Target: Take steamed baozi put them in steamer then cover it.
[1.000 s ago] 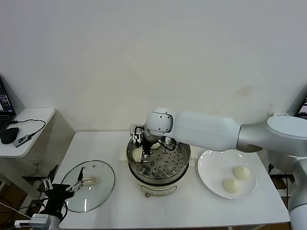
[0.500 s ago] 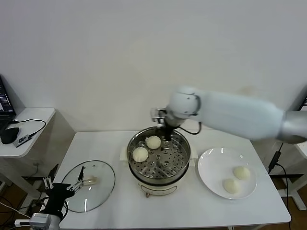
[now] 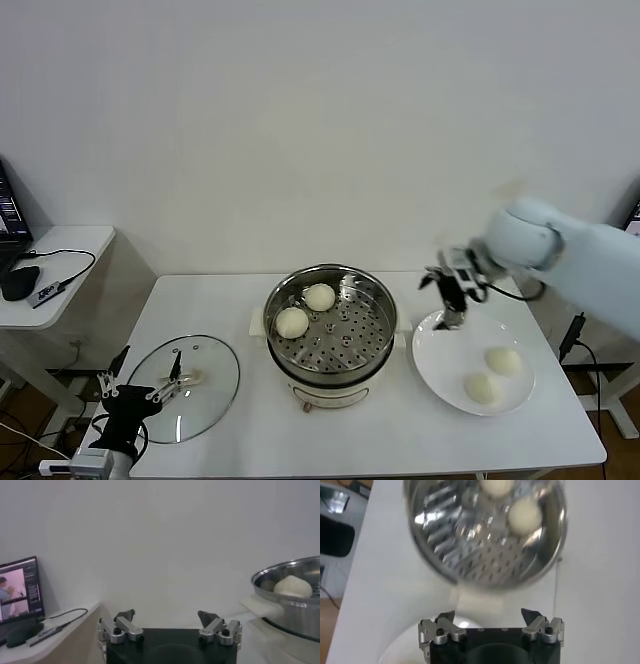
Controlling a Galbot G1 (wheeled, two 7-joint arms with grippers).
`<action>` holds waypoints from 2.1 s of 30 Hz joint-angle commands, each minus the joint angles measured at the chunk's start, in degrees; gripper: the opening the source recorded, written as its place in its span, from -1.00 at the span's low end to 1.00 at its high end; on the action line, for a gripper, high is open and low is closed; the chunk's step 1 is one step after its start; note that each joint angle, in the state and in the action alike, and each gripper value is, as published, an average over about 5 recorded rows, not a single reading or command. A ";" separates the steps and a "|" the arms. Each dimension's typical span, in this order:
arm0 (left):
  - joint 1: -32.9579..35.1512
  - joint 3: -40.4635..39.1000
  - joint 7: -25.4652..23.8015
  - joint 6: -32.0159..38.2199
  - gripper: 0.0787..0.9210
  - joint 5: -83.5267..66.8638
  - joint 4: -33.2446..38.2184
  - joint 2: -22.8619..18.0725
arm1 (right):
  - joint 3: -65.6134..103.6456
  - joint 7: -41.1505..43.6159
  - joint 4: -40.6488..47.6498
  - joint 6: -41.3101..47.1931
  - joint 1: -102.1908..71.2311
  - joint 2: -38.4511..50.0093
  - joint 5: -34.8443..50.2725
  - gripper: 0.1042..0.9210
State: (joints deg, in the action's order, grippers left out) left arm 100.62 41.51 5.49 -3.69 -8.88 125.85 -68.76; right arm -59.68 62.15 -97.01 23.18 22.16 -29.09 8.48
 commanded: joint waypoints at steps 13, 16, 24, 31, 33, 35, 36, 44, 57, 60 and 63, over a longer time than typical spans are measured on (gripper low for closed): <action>0.27 -1.20 0.07 0.23 0.77 1.06 -1.77 -0.64 | 19.24 0.39 1.46 -8.71 -33.32 11.70 -19.57 0.76; 0.29 -1.18 0.07 0.23 0.77 1.18 -1.91 -0.61 | 22.01 -0.36 2.77 -8.63 -36.70 10.41 -20.56 0.76; 0.49 -0.87 0.06 0.22 0.77 1.34 -2.30 -0.48 | 25.78 -1.92 5.93 -8.66 -41.42 6.31 -21.14 0.76; 0.56 -0.30 0.06 0.17 0.77 1.28 -2.35 -0.49 | 25.94 -2.56 8.62 -8.57 -42.08 3.72 -21.76 0.76; 0.48 -0.32 0.07 0.16 0.77 1.30 -2.47 -0.59 | 25.97 -2.80 9.29 -8.50 -42.23 3.11 -21.85 0.76; 0.38 -0.42 0.08 0.16 0.77 1.34 -2.59 -0.66 | 25.99 -3.05 9.89 -8.40 -42.38 2.60 -21.92 0.76; 0.32 -0.46 0.08 0.15 0.77 1.36 -2.66 -0.67 | 25.98 -3.20 10.17 -8.30 -42.42 2.37 -21.92 0.76; -0.03 -0.32 0.09 0.09 0.77 1.24 -2.96 -0.44 | 25.84 -3.16 10.97 -7.21 -42.40 1.52 -20.92 0.65; -0.88 -0.85 0.12 0.03 0.77 1.05 -2.83 -0.05 | 23.33 -1.15 11.01 -6.07 -36.65 2.08 -17.61 0.15; -1.13 -0.95 0.12 0.02 0.77 0.97 -2.88 0.05 | 21.85 -0.29 10.59 -5.90 -32.82 2.62 -16.27 0.11; -1.30 -1.18 0.10 0.02 0.77 0.95 -2.76 0.10 | 19.32 -0.08 9.86 -5.39 -27.52 3.09 -14.04 0.12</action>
State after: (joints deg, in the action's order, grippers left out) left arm 99.44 40.55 5.61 -3.65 -7.90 122.97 -68.69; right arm -36.65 61.00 -86.86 17.31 -14.30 -26.28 -8.80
